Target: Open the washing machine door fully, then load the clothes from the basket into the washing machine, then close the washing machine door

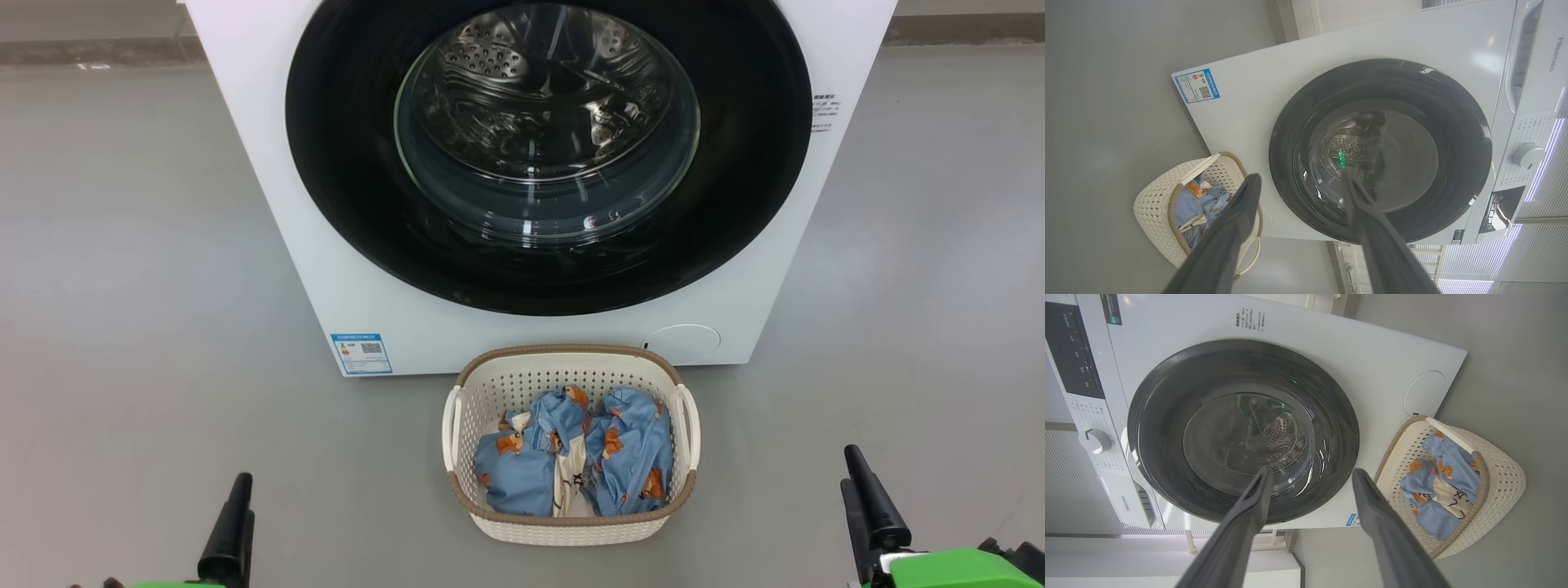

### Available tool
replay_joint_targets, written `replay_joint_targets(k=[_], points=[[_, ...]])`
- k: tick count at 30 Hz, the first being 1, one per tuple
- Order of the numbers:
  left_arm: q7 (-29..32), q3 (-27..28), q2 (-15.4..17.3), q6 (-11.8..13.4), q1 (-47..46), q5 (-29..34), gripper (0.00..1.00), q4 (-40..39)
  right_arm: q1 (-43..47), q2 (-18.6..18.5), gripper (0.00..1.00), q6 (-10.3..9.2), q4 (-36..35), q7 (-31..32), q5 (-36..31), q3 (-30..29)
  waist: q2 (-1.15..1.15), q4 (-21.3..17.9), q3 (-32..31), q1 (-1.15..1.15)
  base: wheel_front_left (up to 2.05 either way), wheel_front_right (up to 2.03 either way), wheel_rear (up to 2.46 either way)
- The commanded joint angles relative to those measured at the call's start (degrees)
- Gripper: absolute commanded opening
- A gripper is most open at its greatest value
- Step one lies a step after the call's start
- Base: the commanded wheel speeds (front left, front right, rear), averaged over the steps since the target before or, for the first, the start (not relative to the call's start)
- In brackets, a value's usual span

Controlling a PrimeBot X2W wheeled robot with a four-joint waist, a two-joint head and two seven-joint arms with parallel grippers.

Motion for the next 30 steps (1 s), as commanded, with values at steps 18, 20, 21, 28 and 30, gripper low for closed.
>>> replay_joint_targets(k=[18,20,21,28,30], points=[[-3.6,-0.9,2.5,-0.1,-1.7,15.5,1.0,-3.2,-3.4,-3.0,1.0,0.04,-2.0,-3.5,-14.8,2.9,0.0,0.2,0.0,-0.01,0.0,0.0,0.0],[-3.9,-1.0,2.7,-0.1,-1.7,17.2,1.0,-3.4,-3.5,-3.3,1.0,0.04,-2.0,-3.9,-16.7,3.2,0.0,0.2,0.0,-0.01,0.0,0.0,0.0],[-3.9,-1.0,2.7,-0.1,-1.7,17.2,1.0,-3.4,-3.5,-3.3,1.0,0.04,-2.0,-3.9,-16.7,3.2,0.0,0.2,0.0,-0.01,0.0,0.0,0.0],[-5.1,-1.1,2.9,-0.1,-1.7,23.4,1.0,-4.1,-3.5,-4.3,1.0,0.04,-1.6,-5.0,-23.1,4.5,0.0,0.3,-0.1,-0.01,0.0,0.0,0.0],[-5.4,-1.1,2.9,-0.1,-1.6,25.2,1.0,-4.4,-3.6,-4.5,1.0,0.05,-1.4,-5.4,-24.7,4.9,0.0,0.3,0.0,-0.01,0.0,0.0,0.0]])
